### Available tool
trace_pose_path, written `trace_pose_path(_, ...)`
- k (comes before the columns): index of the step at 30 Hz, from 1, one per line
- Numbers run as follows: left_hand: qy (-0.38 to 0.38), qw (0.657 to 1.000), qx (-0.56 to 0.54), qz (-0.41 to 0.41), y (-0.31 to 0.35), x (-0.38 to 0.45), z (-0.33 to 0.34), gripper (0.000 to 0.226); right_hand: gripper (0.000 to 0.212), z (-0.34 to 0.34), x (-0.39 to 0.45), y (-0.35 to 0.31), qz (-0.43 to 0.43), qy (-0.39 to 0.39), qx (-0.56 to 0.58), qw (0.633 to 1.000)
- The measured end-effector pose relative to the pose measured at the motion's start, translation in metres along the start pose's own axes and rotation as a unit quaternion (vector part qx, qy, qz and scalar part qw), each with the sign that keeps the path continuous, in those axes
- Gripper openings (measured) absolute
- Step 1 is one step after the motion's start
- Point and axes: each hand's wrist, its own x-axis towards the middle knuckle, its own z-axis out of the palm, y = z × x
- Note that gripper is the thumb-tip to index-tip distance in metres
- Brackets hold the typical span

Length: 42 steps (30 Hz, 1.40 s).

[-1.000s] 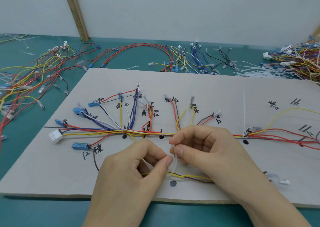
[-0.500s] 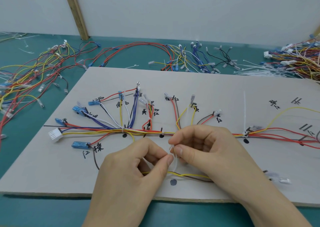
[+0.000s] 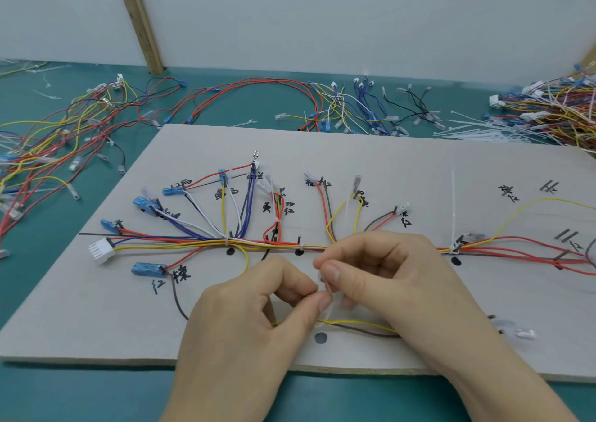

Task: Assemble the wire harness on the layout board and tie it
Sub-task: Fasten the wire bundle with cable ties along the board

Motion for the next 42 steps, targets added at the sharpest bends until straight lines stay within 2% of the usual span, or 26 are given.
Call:
trace_pose_path(11,-0.007,1.0,-0.005,-0.009,0.0001,-0.0006,-0.0002,0.038,0.021,0.0006,0.0026,0.0002,0.007,-0.052,0.018,0.998)
trace_pose_path(15,-0.039,0.997,-0.056,-0.028,-0.0015,0.0009,-0.0017,0.044,0.024,-0.0024,0.0028,0.0015,-0.003,-0.048,0.021,0.999)
trace_pose_path(19,-0.066,0.996,-0.057,-0.013,-0.001,0.0022,-0.0039,0.039,0.024,-0.0033,0.0028,0.0011,-0.029,-0.042,0.036,0.998)
trace_pose_path(22,-0.063,0.997,-0.043,0.011,-0.001,0.0032,-0.0051,0.032,0.024,-0.0045,0.0022,0.0019,-0.039,-0.032,0.068,0.996)
trace_pose_path(26,-0.057,0.998,-0.004,0.028,0.0002,0.005,-0.0072,0.03,0.026,-0.0038,0.0018,0.0043,-0.057,-0.019,0.045,0.997)
trace_pose_path(36,-0.076,0.996,-0.049,0.0,-0.0003,0.0074,-0.0077,0.038,0.026,-0.0041,0.0019,0.0049,-0.068,-0.025,0.041,0.997)
trace_pose_path(42,-0.106,0.994,-0.018,-0.012,0.0057,0.0061,-0.0085,0.017,0.028,-0.0068,0.0035,0.0062,-0.046,-0.009,0.134,0.99)
